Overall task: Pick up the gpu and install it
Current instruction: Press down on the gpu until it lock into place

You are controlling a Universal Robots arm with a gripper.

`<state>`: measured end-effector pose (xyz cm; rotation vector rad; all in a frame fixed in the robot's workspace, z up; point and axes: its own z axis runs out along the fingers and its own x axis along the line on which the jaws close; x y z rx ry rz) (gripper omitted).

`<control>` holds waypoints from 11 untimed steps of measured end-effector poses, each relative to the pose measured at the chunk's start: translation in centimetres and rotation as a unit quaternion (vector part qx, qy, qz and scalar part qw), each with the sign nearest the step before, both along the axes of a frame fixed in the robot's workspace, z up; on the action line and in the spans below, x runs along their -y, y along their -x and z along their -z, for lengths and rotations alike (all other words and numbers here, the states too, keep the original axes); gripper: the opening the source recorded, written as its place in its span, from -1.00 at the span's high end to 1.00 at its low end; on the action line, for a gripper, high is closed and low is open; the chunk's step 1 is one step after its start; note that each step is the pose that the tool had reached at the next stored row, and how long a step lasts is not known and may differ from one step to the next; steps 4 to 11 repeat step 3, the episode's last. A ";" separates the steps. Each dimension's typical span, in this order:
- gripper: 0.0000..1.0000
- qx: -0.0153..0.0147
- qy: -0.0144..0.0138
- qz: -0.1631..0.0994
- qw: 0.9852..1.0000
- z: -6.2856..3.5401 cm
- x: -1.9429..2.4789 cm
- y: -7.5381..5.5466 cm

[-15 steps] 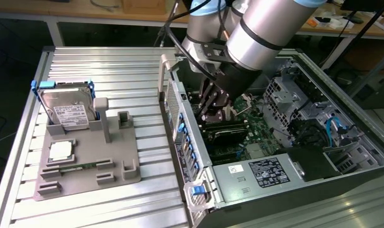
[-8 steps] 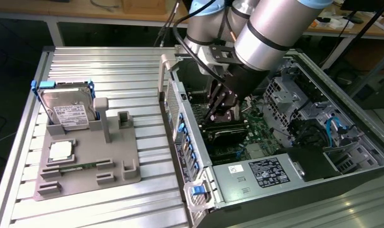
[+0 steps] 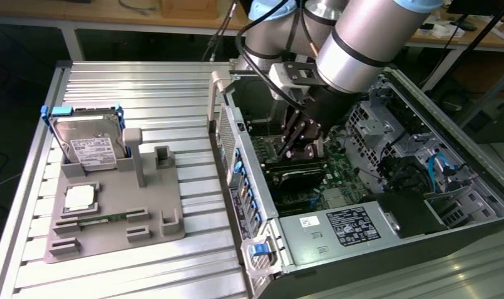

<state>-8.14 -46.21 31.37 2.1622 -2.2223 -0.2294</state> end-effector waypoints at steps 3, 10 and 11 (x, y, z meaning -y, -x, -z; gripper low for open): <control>0.62 0.004 0.000 0.000 1.000 0.12 -0.05 -1.0; 0.62 0.004 0.000 0.000 1.000 0.12 -0.05 -1.0; 0.62 0.004 0.000 0.000 1.000 0.12 -0.05 -1.0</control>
